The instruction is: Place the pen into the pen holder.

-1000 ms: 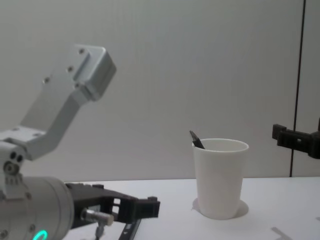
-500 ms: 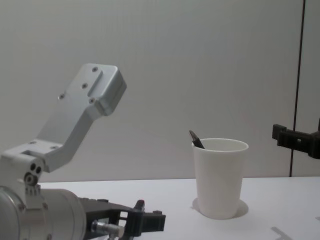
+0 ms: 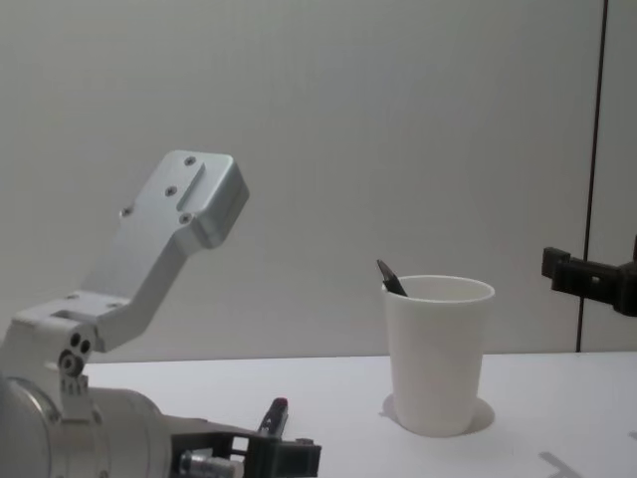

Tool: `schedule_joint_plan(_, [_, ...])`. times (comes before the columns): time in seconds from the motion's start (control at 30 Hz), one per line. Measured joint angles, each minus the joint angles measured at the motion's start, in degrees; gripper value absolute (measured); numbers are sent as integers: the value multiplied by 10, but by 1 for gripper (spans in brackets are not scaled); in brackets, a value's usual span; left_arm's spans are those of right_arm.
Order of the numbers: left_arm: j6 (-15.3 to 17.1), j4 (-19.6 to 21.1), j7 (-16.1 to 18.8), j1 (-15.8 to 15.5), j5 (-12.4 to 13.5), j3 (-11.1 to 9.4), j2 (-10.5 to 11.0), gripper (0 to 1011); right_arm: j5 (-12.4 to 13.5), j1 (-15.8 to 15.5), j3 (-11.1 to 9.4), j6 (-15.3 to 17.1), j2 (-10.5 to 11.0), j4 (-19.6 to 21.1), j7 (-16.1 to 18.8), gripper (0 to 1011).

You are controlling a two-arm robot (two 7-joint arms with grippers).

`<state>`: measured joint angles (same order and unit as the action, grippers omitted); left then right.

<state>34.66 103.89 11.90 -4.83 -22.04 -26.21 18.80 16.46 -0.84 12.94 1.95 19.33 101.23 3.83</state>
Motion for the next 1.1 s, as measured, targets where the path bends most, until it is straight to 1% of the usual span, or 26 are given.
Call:
schedule_joint_plan(0.5, [27, -11, 3, -4, -11, 7, -15, 998, 0, 0, 0, 0, 0, 0, 0, 1001])
schedule_joint_plan(1.1, [53, -19, 7, -7, -11, 12, -30, 998, 0, 0, 0, 0, 0, 0, 0, 1001])
